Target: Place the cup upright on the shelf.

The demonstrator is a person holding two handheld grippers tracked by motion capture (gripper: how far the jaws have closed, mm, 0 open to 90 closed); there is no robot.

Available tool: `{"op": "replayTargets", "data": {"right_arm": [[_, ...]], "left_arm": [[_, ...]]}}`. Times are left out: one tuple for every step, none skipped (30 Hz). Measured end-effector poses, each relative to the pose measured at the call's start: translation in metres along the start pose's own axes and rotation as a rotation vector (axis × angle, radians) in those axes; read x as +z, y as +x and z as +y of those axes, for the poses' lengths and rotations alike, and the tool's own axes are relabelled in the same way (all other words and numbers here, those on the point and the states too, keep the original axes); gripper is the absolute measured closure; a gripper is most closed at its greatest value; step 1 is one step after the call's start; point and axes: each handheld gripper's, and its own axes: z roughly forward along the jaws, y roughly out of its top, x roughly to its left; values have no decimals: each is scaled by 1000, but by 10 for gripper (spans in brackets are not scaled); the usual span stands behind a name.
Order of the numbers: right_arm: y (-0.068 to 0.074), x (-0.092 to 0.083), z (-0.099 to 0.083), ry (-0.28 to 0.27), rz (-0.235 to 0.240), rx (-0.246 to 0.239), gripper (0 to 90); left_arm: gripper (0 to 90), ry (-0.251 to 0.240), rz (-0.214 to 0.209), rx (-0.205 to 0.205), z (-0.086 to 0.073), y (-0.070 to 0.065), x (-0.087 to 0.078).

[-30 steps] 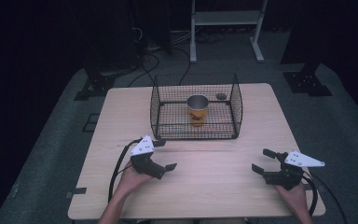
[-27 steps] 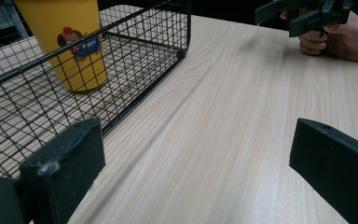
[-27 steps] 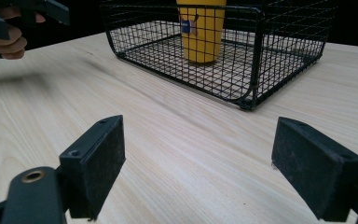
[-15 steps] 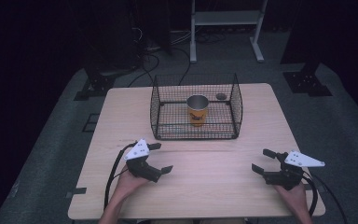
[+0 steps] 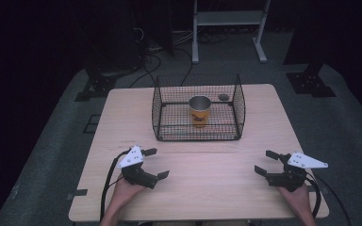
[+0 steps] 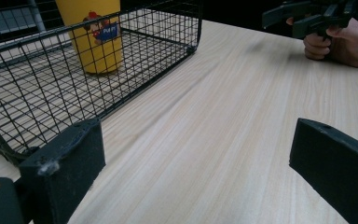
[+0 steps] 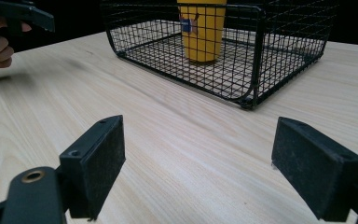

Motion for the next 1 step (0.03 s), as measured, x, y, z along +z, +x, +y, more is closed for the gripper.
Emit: {"op": "replayTargets", "data": {"right_arm": [[0,0,0,0,0,0,162]], "left_arm": [[26,-3,0,-6,-1,0,-1]]}}
